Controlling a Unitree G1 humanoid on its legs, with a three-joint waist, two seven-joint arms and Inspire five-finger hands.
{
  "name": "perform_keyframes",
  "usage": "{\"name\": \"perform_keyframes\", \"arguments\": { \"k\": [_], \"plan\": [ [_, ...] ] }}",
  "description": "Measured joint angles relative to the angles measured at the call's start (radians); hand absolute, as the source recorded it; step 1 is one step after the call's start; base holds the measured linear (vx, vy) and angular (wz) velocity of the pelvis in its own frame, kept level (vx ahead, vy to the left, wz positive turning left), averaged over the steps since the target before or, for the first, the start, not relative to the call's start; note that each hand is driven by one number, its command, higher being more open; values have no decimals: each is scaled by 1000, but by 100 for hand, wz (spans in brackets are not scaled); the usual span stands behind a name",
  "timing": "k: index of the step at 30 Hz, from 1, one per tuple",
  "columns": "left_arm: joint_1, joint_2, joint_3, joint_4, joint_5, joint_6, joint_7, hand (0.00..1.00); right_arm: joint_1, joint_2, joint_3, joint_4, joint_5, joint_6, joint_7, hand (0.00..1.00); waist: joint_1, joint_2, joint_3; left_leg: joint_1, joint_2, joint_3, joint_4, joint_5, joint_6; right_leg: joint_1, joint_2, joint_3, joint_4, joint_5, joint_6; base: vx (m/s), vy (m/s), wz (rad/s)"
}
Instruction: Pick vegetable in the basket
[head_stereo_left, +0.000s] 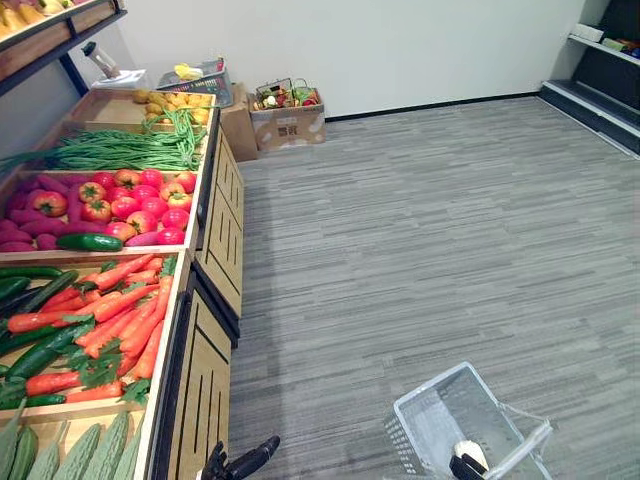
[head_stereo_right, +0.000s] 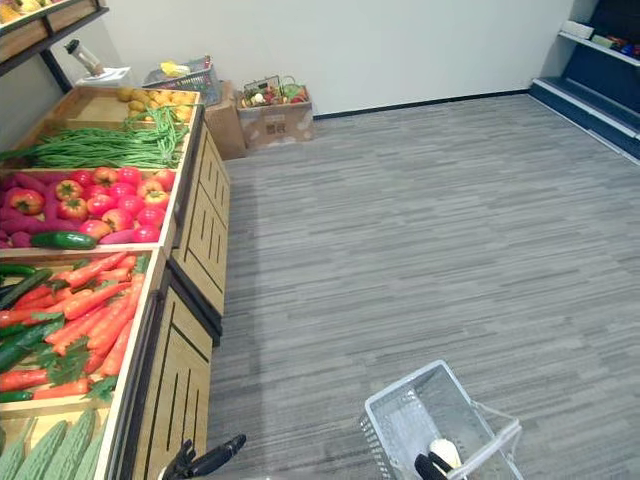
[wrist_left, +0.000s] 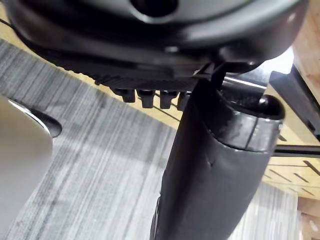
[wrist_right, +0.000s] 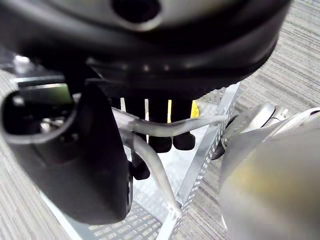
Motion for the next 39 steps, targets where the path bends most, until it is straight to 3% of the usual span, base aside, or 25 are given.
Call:
{"name": "perform_keyframes", "arguments": {
  "k": [4, 9, 13, 14, 15, 16, 18, 20, 21, 22, 23, 24, 25, 27, 28, 30, 31, 32, 33, 34, 35, 36, 37, 38, 39],
  "plan": [
    [-7, 6, 6, -13, -1, 0, 0, 100, -17, 2, 6, -1, 0, 4, -1, 0, 5, -17, 14, -29, -5, 13, 43, -16, 13, -44, -1, 8, 60, -3, 7, -106, 28, -16],
    [-19, 10, -3, -46, 0, 2, -1, 100, -8, 24, 0, -45, 4, 4, 0, 0, 4, -40, 73, -32, -19, 1, 148, -82, 32, -148, -10, -54, 384, -68, 17, -133, -4, 1],
    [-20, 19, -1, -60, 0, 5, 1, 100, 18, 42, -3, -88, 14, 5, -1, 0, 1, -52, 101, -7, -7, -21, 178, -101, 35, -209, -17, -142, 586, -46, -14, -49, -60, 15],
    [-21, 20, 0, -64, 0, 5, 3, 100, 18, 43, -3, -88, 14, 8, -2, 0, 2, -56, 104, 2, -2, -24, 172, -101, 37, -212, -22, -161, 601, -47, -15, 37, -128, 7],
    [-22, 21, 0, -65, 1, 6, 6, 100, 18, 44, -2, -87, 13, 11, -1, 0, 2, -53, 104, 14, 12, -28, 162, -101, 38, -218, -27, -207, 610, -67, -41, 68, -169, 3],
    [-29, 24, 0, -65, 3, 5, 6, 100, 17, 45, 6, -88, 12, 11, -1, 0, 2, -57, 104, 14, 27, -32, 151, -101, 38, -217, -23, -249, 557, -99, -54, 84, -191, -2],
    [-37, 33, 0, -59, 12, 9, 8, 100, 7, 46, 10, -86, 12, 11, 2, 0, 3, -65, 108, 4, 45, -41, 134, -108, 26, -224, 4, -262, 386, -108, -56, 177, -275, -2],
    [-54, 32, -3, -29, 30, 27, 9, 100, -1, 37, -3, -71, 13, 14, -3, 0, -3, -49, 116, 2, 62, -84, 113, -105, -9, -198, 38, -318, 329, -75, -63, 261, -259, 14],
    [-54, 27, -6, -32, 31, 28, 7, 100, -2, 34, -7, -65, 13, 14, -11, 0, -3, -41, 124, 21, 49, -99, 99, -98, 0, -200, 42, -339, 358, -80, -59, 308, -135, 9],
    [-64, 10, -9, -35, 38, 25, 9, 100, -4, 28, -11, -73, 15, 14, -7, 0, -7, -19, 134, 64, 60, -89, 64, -86, 25, -258, 43, -349, 491, -118, -44, 287, -156, 9],
    [-66, 13, -9, -34, 40, 25, 10, 100, -4, 23, -11, -83, 16, 12, -6, 0, -7, -17, 136, 76, 63, -105, 43, -94, 15, -293, 39, -348, 561, -141, -50, 255, -184, 3],
    [-57, 32, -9, -30, 41, 25, 10, 100, -3, 33, 1, -79, 22, 12, -9, 0, -7, -51, 124, 94, 53, -103, 18, -109, -10, -305, 26, -347, 533, -193, -103, 175, -203, 8],
    [-62, 33, -10, -20, 41, 26, 12, 100, -4, 33, 4, -76, 23, 13, -9, 0, -7, -49, 121, 97, 67, -109, 14, -125, -22, -301, 32, -362, 552, -217, -125, 253, -279, 33],
    [-66, 19, -10, -7, 44, 28, 12, 100, 0, 32, 1, -73, 21, 15, -9, 0, -30, -25, 99, 94, 106, -154, 27, -130, -21, -276, 47, -432, 573, -287, -141, 364, -310, 62],
    [-64, 19, -10, -7, 44, 29, 11, 100, -1, 28, -3, -66, 22, 18, -9, 0, -30, -19, 97, 88, 117, -159, 52, -126, -28, -258, 52, -447, 568, -292, -143, 368, -267, 54],
    [-47, 3, -11, -15, 39, 29, 9, 100, 12, 16, -2, -46, 23, 30, -9, 0, -31, -2, 75, 17, 138, -170, 233, -86, -72, -148, 73, -500, 468, -291, -153, 416, -278, 57],
    [-43, 3, -12, -20, 39, 29, 8, 100, 19, 16, -3, -47, 24, 30, -9, 0, -31, -6, 73, -13, 139, -176, 300, -68, -87, -116, 77, -513, 433, -289, -159, 496, -285, 59],
    [-36, 5, -12, -30, 39, 28, 5, 100, 27, 12, 0, -47, 25, 30, -9, 0, -27, -5, 70, -71, 141, -174, 451, -33, -121, -49, 86, -523, 364, -284, -169, 416, -209, 35],
    [-26, 4, -7, -50, 30, 27, 6, 100, 25, 8, 16, -47, 30, 30, -8, 0, -24, 1, 69, -141, 159, -143, 643, -39, -125, 19, 109, -519, 283, -277, -181, 407, -177, 15],
    [-20, 6, -6, -60, 30, 26, 6, 100, 20, 3, 26, -47, 34, 30, -8, 0, -22, 2, 70, -173, 168, -115, 729, -52, -113, 47, 119, -513, 254, -275, -184, 398, -100, -13],
    [-17, 11, 6, -66, 27, 26, 6, 100, 13, 1, 41, -46, 35, 30, -9, 0, -17, -9, 75, -223, 181, -41, 861, -93, -76, 109, 131, -495, 204, -272, -189, 415, -37, -22],
    [-25, 17, 38, -76, 25, 26, 2, 100, 6, 10, 40, -44, 35, 30, -15, 0, -11, -35, 88, -267, 158, 35, 954, -144, -13, 176, 121, -461, 157, -272, -189, 420, -14, -23],
    [-26, 19, 48, -86, 20, 26, 1, 100, 4, 11, 40, -42, 35, 30, -17, 0, -5, -51, 93, -294, 137, 68, 981, -173, 31, 203, 108, -449, 138, -272, -189, 413, 33, -32],
    [-27, 16, 60, -107, 19, 21, -4, 100, -3, 10, 37, -29, 37, 30, -18, 0, 8, -71, 97, -363, 91, 142, 972, -216, 104, 238, 79, -428, 129, -271, -186, 400, 86, -33],
    [-29, 18, 59, -119, 19, 16, -6, 100, -9, 5, 34, -20, 41, 30, -21, 0, 13, -71, 101, -440, 50, 190, 879, -228, 131, 266, 63, -421, 136, -264, -153, 499, 136, -30]
  ]
}}
